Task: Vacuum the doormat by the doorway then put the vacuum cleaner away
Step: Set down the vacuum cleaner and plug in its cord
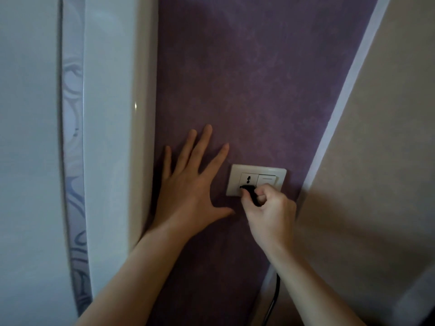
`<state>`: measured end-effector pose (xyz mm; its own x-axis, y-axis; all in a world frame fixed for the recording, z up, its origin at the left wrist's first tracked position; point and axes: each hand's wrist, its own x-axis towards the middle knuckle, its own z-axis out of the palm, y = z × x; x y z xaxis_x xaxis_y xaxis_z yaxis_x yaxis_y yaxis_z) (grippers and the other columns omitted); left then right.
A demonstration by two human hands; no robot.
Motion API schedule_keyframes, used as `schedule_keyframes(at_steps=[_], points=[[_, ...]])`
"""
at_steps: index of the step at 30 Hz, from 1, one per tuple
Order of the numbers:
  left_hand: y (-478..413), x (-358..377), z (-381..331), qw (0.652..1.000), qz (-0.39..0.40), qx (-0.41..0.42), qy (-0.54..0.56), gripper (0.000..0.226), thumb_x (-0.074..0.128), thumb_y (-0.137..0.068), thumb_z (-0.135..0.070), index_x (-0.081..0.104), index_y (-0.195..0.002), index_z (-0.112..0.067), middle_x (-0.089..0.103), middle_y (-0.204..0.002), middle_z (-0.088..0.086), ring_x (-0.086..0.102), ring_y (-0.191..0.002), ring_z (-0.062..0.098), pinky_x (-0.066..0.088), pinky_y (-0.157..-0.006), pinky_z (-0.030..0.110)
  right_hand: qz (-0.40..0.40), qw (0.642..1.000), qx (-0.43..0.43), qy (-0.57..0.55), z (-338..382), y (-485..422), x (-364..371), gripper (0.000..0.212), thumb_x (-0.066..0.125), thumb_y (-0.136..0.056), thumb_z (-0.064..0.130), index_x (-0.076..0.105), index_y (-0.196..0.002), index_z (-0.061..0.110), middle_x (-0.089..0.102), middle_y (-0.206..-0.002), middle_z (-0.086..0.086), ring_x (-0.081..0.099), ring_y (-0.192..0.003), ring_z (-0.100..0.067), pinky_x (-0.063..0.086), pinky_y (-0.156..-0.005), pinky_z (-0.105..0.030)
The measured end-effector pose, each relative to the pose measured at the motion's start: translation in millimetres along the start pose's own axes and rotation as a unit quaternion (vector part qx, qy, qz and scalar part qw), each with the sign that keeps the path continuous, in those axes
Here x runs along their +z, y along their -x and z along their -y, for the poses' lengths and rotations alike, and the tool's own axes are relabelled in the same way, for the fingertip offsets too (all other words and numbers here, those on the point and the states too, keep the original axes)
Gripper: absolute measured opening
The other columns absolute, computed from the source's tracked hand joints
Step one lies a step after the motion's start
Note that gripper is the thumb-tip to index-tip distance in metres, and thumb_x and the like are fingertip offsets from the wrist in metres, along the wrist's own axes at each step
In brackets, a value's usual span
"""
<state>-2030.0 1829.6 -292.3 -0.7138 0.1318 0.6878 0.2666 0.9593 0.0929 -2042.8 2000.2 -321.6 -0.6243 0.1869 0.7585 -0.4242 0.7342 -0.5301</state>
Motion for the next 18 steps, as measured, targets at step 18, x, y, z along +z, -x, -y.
schedule_keyframes(at_steps=[18], points=[[0.8,-3.9,-0.9,0.999,0.004,-0.002,0.037,0.124,0.076,-0.055,-0.074,0.016,-0.158,-0.040,-0.018,-0.167,-0.007,-0.021,-0.152,0.014,-0.006,-0.121,0.056,0.090,0.994,0.048,0.050,7.6,-15.9,-4.1,0.045,0.070,-0.087,0.033,0.047,-0.060,0.006,0.060,-0.049,-0.009,0.065,-0.051,-0.030,0.052,-0.057,-0.041]])
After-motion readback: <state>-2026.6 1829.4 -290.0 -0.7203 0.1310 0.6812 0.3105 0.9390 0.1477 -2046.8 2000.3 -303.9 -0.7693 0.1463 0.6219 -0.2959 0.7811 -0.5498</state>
